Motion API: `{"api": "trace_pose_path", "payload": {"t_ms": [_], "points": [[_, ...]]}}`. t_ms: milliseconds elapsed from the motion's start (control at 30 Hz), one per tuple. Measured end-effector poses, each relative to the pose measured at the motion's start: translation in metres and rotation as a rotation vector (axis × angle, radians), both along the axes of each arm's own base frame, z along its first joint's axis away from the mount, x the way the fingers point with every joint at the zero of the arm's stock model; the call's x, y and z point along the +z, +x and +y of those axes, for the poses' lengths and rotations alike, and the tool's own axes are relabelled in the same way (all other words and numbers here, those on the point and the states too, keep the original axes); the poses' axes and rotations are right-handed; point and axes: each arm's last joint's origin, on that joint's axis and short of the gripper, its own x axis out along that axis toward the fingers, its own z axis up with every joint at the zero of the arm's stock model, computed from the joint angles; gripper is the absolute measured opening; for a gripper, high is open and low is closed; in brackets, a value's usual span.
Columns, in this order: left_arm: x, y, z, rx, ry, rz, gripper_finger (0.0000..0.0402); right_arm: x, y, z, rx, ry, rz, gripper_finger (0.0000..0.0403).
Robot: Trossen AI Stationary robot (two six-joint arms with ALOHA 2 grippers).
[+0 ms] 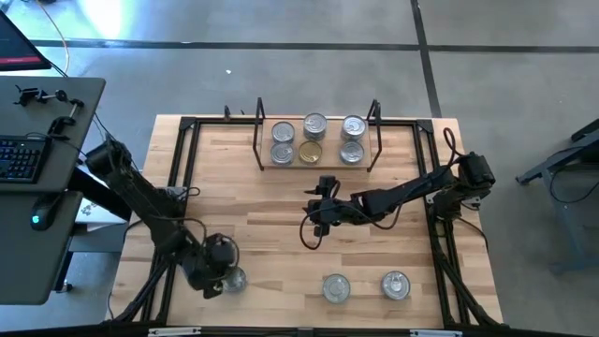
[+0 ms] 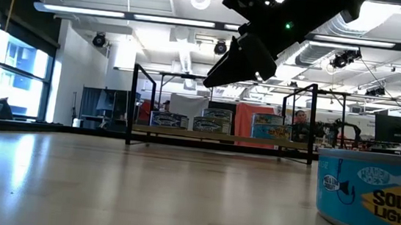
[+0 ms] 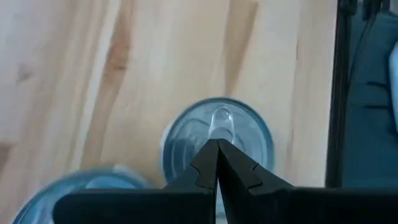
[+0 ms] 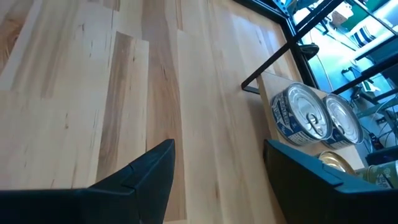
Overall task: Stack canned seafood by type on shelf
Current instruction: Stack the left blue tuna can on top of the top blue tuna can on the shelf
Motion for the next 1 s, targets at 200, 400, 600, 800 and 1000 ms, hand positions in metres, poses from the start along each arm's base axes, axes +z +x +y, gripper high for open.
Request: {"api": "trace_pose_path", "payload": {"t_ms": [200, 400, 600, 800, 1000], "points": [[-0.03, 0.013, 0.021, -0.071, 0.041, -0.023, 0.0, 0.0, 0.0, 0.001, 0.009, 0.02, -0.006, 0.0236], [-0.04, 0.031, 0.058, -0.154, 0.255, -0.034, 0.0, -0.001, 0.001, 0.005, 0.065, 0.121, -0.01, 0.0236], [-0.026, 0.055, 0.086, -0.198, 0.462, -0.146, 0.0, 0.0, 0.001, 0.007, 0.086, 0.151, -0.015, 0.0236], [-0.011, 0.057, 0.088, -0.236, 0.538, -0.175, 0.0, 0.001, 0.002, 0.006, 0.061, 0.197, -0.047, 0.0236], [0.002, 0.042, 0.094, -0.139, 0.653, -0.131, 0.0, -0.012, 0.012, 0.002, 0.067, 0.256, -0.06, 0.0236]]}}
